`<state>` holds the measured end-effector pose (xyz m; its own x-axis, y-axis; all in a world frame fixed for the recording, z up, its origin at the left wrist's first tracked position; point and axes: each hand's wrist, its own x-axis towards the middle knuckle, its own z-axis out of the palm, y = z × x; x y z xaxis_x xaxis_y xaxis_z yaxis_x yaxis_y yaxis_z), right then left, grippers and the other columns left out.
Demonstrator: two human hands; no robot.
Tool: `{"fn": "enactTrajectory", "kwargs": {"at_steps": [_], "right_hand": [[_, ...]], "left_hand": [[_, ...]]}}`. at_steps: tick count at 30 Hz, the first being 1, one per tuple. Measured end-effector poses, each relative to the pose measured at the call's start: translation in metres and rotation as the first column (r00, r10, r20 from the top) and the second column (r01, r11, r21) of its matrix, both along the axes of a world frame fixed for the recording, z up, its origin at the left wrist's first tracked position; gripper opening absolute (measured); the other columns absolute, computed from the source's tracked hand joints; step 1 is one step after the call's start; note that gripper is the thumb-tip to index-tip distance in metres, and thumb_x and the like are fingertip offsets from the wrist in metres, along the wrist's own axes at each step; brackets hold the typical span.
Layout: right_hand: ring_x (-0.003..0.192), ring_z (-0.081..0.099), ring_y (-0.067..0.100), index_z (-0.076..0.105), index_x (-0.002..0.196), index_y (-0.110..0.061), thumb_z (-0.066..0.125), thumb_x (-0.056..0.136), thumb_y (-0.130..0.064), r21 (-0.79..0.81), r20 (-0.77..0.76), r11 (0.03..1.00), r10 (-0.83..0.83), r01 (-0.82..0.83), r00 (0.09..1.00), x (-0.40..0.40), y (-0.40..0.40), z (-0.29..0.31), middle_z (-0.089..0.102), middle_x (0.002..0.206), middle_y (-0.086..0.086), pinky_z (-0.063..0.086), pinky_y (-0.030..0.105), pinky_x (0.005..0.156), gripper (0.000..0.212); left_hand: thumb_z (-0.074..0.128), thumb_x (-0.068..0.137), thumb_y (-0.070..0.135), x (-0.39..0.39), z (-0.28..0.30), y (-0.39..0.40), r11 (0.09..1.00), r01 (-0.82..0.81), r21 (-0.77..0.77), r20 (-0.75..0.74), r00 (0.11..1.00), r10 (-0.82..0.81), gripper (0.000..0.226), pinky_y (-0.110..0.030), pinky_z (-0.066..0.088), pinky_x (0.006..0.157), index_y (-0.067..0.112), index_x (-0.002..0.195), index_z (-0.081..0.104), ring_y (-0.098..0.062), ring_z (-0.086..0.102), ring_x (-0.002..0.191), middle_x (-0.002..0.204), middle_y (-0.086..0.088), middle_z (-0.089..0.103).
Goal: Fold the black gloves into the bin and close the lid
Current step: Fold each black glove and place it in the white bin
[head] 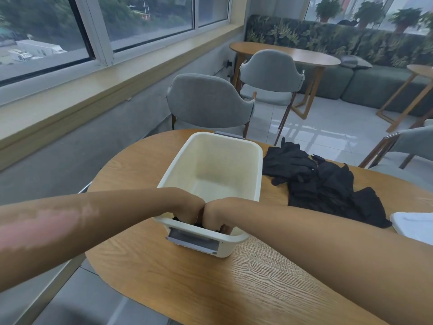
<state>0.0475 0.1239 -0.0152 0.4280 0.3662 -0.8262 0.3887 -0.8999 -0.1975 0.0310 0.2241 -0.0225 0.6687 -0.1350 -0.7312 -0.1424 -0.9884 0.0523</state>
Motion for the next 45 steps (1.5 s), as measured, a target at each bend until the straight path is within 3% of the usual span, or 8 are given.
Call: {"fn": "enactTrajectory", "kwargs": {"at_steps": [9,15,19,22,25,31,37,45], "right_hand": [[0.122,0.059,0.028,0.054,0.137,-0.003,0.047,0.104,-0.011,-0.005,0.078,0.99,0.14,-0.14,0.987,-0.006,0.006,0.008,0.059,0.135,0.016,0.05,0.032,0.094,0.035],[0.09,0.062,0.02,0.061,0.131,-0.005,0.047,0.103,-0.012,-0.05,0.159,0.964,0.265,-0.26,0.951,-0.01,0.024,0.014,0.058,0.084,0.003,0.051,0.028,0.086,0.032],[0.109,0.066,0.019,0.058,0.136,-0.011,0.055,0.101,-0.016,-0.078,0.218,0.934,0.358,-0.35,0.908,-0.008,0.027,0.022,0.069,0.119,0.005,0.05,0.027,0.083,0.035],[0.108,0.067,0.019,0.062,0.131,-0.012,0.06,0.099,-0.02,-0.054,0.353,0.912,0.399,-0.408,0.846,0.0,0.023,0.036,0.07,0.118,0.004,0.051,0.028,0.082,0.033],[0.09,0.065,0.022,0.068,0.117,-0.011,0.062,0.095,-0.012,0.134,0.543,0.93,0.22,-0.343,0.81,0.016,0.006,0.061,0.067,0.097,0.004,0.053,0.03,0.077,0.024],[0.096,0.061,0.015,0.069,0.105,-0.02,0.059,0.094,-0.008,0.442,0.671,0.828,-0.051,-0.344,0.74,0.036,-0.049,0.113,0.065,0.107,-0.005,0.055,0.033,0.083,0.019],[0.092,0.059,0.005,0.066,0.095,-0.029,0.063,0.094,-0.017,0.572,0.663,0.769,-0.229,-0.285,0.713,0.05,-0.116,0.118,0.062,0.099,-0.014,0.054,0.029,0.083,0.013],[0.091,0.06,0.002,0.068,0.092,-0.03,0.068,0.093,-0.02,0.623,0.555,0.776,-0.348,-0.1,0.755,0.059,-0.198,0.079,0.064,0.096,-0.016,0.05,0.023,0.081,0.01]], "left_hand": [[0.064,0.096,0.018,-0.006,0.0,0.006,0.999,-0.024,0.023,0.05,0.998,0.023,0.024,-0.029,0.044,0.081,0.012,0.119,0.064,-0.019,0.053,0.088,0.1,-0.001,0.058],[0.064,0.096,0.022,-0.019,0.004,0.02,0.994,-0.102,0.046,0.097,0.991,0.097,0.029,-0.029,0.046,0.083,0.015,0.124,0.062,-0.02,0.053,0.089,0.119,-0.007,0.066],[0.067,0.095,0.025,-0.024,0.014,0.024,0.989,-0.141,0.039,0.15,0.98,0.133,0.03,-0.027,0.042,0.079,0.014,0.123,0.064,-0.019,0.052,0.087,0.103,-0.002,0.062],[0.074,0.09,0.032,-0.021,0.031,0.025,0.975,-0.219,-0.05,0.222,0.949,0.224,0.036,-0.027,0.042,0.081,0.015,0.119,0.063,-0.017,0.053,0.09,0.098,0.005,0.057],[0.073,0.091,0.035,-0.017,0.053,0.023,0.955,-0.246,-0.167,0.342,0.894,0.29,0.032,-0.029,0.045,0.09,0.019,0.116,0.063,-0.017,0.057,0.097,0.11,0.003,0.065],[0.069,0.092,0.044,-0.013,0.091,0.004,0.936,-0.231,-0.266,0.496,0.799,0.338,0.026,-0.031,0.047,0.08,0.026,0.108,0.06,-0.019,0.058,0.102,0.114,0.002,0.064],[0.062,0.094,0.052,-0.017,0.111,-0.047,0.939,-0.113,-0.324,0.675,0.668,0.313,0.031,-0.03,0.047,0.083,0.026,0.11,0.063,-0.016,0.06,0.098,0.109,0.006,0.067],[0.061,0.096,0.049,-0.017,0.094,-0.117,0.873,-0.052,-0.485,0.595,0.711,0.373,0.031,-0.033,0.055,0.086,0.021,0.111,0.063,-0.013,0.062,0.095,0.104,0.004,0.067]]}}
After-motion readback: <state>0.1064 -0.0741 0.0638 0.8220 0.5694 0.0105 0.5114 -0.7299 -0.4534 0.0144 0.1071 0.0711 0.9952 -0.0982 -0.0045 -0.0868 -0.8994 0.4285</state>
